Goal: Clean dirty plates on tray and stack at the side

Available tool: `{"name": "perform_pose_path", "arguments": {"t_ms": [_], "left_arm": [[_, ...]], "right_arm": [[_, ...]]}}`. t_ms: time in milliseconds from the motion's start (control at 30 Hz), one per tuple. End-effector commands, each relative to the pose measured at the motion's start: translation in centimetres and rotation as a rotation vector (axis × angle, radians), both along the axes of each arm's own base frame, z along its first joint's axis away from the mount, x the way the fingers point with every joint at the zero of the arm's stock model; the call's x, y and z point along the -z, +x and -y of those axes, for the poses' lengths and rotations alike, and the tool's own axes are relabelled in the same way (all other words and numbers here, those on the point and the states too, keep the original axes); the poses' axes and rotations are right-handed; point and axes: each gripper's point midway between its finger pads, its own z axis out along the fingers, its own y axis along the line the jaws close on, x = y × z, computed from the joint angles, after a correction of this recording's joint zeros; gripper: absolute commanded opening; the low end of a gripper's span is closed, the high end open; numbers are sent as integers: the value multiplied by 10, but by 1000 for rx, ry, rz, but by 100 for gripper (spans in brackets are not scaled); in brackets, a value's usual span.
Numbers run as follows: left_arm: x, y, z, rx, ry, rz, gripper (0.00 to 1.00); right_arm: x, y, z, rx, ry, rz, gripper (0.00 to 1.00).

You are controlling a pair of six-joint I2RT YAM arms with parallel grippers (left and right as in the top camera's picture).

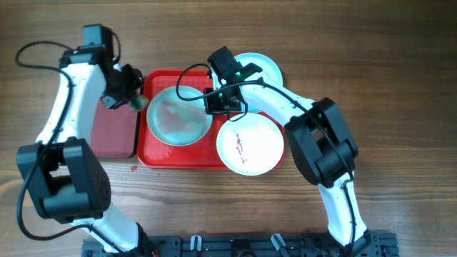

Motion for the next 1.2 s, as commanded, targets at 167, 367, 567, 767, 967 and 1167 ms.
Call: {"name": "perform_pose_path", "arguments": {"t_ms": [167, 367, 567, 767, 967, 1167], "left_arm": [[-6, -12, -43, -42, 40, -12, 4], [-1, -13, -42, -46, 37, -15, 4], [-1, -13, -42, -46, 36, -16, 4], [-1, -12, -35, -38, -4, -9, 4], [-1, -17, -33, -37, -13, -27, 4], [-1, -19, -30, -45, -32, -35, 4]], "right_arm": [[-110, 14, 34, 72, -496, 581, 4], [-159, 10, 50, 127, -833, 896, 4], [-184, -3, 39, 91, -945, 1031, 4], [-235, -35, 13, 110, -1100, 1282, 4], [-241, -57, -17, -10, -1104, 1325, 4], [-238, -57, -20, -35, -1090, 1316, 4]]}}
